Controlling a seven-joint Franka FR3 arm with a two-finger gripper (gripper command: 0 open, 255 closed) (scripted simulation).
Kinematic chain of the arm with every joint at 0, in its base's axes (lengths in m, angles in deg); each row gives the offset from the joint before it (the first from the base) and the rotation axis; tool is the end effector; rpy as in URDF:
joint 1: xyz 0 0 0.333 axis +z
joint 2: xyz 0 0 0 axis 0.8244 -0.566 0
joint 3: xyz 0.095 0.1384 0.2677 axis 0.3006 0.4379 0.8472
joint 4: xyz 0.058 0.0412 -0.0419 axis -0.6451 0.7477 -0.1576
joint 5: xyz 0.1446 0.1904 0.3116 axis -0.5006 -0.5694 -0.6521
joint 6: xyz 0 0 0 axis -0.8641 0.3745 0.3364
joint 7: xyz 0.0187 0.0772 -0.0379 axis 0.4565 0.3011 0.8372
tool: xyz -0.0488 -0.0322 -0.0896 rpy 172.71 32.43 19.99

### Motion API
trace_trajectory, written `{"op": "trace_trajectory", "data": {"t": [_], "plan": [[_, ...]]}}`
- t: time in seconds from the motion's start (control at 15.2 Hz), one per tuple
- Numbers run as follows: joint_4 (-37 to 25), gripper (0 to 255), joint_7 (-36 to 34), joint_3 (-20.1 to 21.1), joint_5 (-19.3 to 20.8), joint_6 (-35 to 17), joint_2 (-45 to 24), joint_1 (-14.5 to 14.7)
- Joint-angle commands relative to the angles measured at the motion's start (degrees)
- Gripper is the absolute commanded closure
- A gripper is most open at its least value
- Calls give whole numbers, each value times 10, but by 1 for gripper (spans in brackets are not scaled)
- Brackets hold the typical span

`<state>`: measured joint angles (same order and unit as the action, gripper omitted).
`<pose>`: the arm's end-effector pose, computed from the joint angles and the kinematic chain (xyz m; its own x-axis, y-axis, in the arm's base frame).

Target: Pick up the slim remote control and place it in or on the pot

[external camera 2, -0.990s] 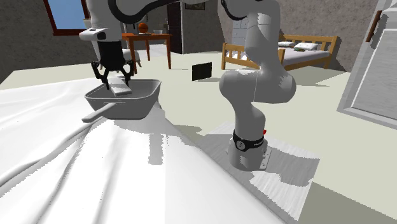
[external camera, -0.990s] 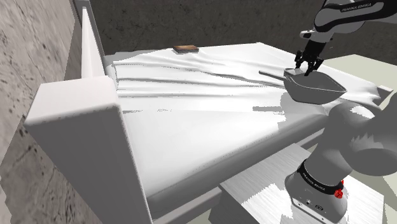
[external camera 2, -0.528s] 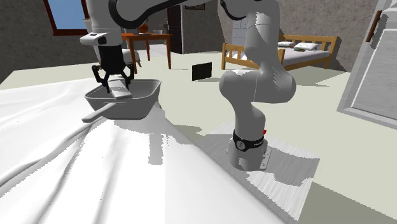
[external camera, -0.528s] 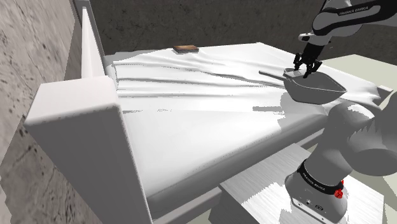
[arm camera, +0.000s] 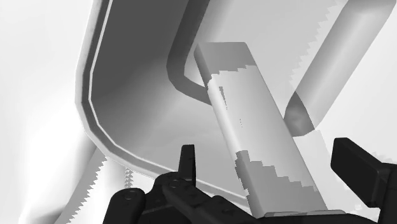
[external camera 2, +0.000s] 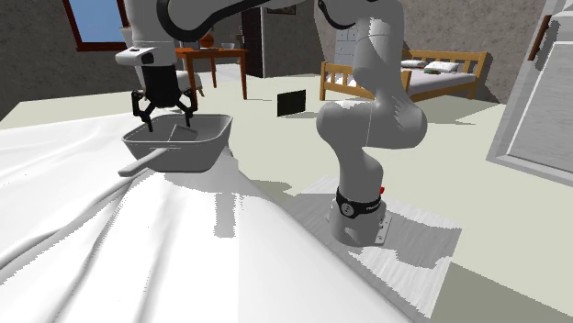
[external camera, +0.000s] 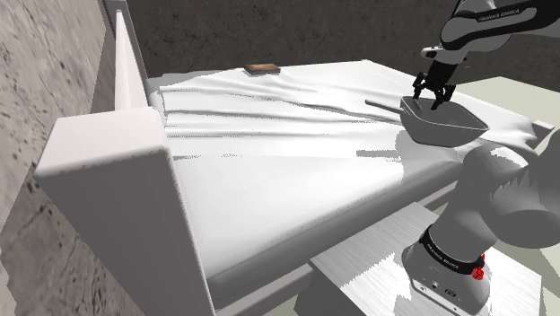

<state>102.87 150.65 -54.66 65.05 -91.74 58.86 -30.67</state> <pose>0.2918 -0.4275 0.4623 0.4081 0.9129 0.0012 0.9127 -0.4080 0.0203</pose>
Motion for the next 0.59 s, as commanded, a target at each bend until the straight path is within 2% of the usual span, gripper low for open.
{"op": "trace_trajectory", "data": {"t": [0.0,0.2,0.53], "plan": [[-14,0,1,13,-2,19,3,-6],[-56,0,4,43,-11,71,8,-16],[-56,0,4,43,-11,71,8,-16]]}}
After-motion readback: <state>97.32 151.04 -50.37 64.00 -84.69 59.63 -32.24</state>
